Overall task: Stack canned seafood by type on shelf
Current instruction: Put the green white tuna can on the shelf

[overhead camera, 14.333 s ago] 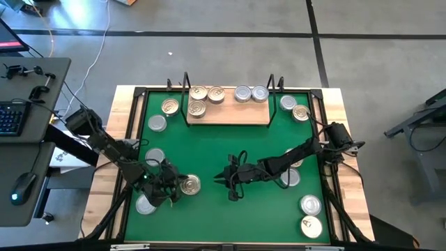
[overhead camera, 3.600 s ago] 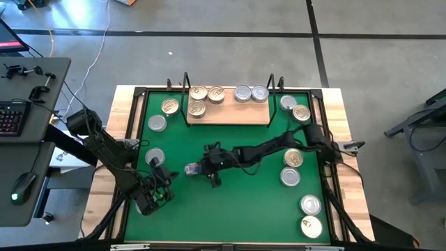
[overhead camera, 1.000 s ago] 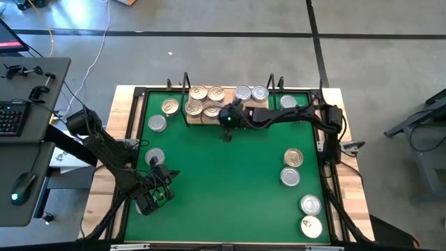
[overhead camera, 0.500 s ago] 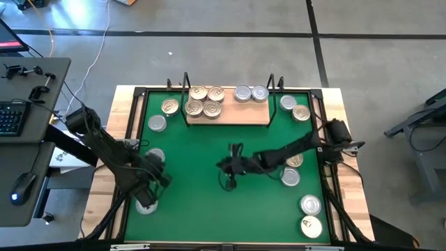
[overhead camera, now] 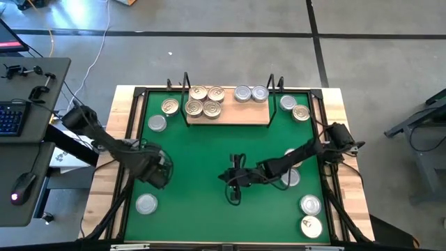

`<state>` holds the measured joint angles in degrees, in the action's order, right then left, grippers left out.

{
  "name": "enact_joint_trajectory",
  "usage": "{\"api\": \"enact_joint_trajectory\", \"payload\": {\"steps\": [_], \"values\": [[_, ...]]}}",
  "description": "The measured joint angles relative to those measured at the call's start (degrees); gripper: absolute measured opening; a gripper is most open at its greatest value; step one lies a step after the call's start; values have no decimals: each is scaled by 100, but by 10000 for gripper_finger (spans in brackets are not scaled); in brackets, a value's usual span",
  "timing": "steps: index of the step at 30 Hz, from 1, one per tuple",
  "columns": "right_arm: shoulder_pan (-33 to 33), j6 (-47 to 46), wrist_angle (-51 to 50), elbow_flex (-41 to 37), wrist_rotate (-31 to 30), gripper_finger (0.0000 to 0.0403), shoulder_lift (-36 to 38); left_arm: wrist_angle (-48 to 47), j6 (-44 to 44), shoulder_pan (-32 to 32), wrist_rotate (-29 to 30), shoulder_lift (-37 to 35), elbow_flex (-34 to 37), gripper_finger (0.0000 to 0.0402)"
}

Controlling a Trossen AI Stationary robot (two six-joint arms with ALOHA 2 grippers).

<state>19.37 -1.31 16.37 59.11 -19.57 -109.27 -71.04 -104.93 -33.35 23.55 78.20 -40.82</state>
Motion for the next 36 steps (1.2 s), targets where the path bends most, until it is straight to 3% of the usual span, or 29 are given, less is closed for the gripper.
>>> {"api": "enact_joint_trajectory", "payload": {"steps": [4,10,18,24,27,32,36], "values": [[109,93,18,0,2,0,0,123,516,384,-280,346,18,0],[169,173,18,0,2,0,0,438,1134,580,-229,747,20,0],[153,175,97,2,2,0,0,1181,1668,542,237,739,-448,0],[153,175,121,2,2,0,0,2066,3245,509,789,577,-974,0],[154,175,108,2,3,0,0,1842,3441,462,939,466,-1203,0],[154,173,108,2,2,0,0,859,2692,712,191,428,-979,0],[156,173,105,4,2,0,0,1706,2949,900,-244,430,-400,0]]}}
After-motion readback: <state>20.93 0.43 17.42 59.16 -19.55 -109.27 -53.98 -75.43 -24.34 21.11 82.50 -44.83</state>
